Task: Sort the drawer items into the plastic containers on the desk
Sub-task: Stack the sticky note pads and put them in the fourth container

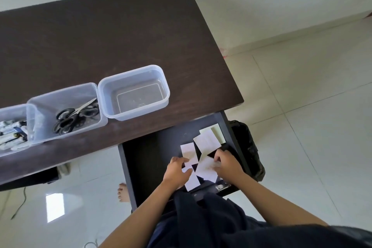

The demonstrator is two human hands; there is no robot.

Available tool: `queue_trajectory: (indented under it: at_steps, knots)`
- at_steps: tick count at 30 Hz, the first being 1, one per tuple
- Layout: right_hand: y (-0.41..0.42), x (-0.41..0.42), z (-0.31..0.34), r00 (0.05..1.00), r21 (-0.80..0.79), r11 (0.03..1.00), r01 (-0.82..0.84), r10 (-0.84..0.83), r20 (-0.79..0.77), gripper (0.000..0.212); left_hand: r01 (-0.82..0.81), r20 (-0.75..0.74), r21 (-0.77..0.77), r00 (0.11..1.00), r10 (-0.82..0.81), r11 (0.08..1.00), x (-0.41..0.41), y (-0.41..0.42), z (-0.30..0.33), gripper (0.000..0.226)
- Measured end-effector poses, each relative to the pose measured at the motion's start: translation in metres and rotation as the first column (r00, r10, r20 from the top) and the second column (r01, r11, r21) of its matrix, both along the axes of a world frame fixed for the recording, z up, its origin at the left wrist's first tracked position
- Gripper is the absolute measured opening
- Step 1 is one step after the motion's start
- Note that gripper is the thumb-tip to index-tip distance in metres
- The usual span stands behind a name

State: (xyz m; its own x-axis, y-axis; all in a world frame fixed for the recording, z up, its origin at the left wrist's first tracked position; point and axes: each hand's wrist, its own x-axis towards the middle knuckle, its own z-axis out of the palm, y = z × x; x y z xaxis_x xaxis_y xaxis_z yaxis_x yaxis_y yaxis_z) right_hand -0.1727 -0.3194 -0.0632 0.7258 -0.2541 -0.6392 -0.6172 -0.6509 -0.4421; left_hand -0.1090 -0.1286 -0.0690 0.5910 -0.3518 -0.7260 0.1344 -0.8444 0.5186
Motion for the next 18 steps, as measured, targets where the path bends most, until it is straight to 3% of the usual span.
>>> queue_trajectory:
  at_steps: [4,7,9,12,14,18]
  knots:
    - [-0.001,-0.003,0.01,0.992,0.127,0.989,0.071,-0.083,0.094,0.025,-0.113,0.095,-0.003,0.989,0.113,0.994,-0.003,0.0,-0.001,0.04]
    - [0.003,-0.005,0.019,0.964,0.149,0.987,0.065,-0.1,0.248,0.016,-0.28,0.114,-0.047,0.952,0.283,0.959,-0.002,-0.005,0.007,0.034]
    - [0.008,-0.006,0.026,0.931,0.175,0.982,0.073,-0.13,0.34,0.015,-0.413,-0.054,-0.117,0.911,0.41,0.903,0.0,-0.01,0.018,0.036]
    - [0.015,-0.007,0.028,0.891,0.183,0.981,0.059,-0.134,0.434,0.022,-0.674,-0.435,-0.221,0.715,0.547,0.705,0.001,-0.015,0.034,0.035]
    - [0.018,-0.008,0.026,0.889,0.177,0.984,0.024,-0.102,0.447,0.019,-0.727,-0.489,-0.253,0.665,0.564,0.638,0.001,-0.014,0.037,0.032]
    - [0.019,-0.007,0.021,0.862,0.159,0.987,0.014,-0.092,0.499,0.007,-0.71,-0.472,-0.295,0.69,0.549,0.639,-0.003,-0.009,0.037,0.033]
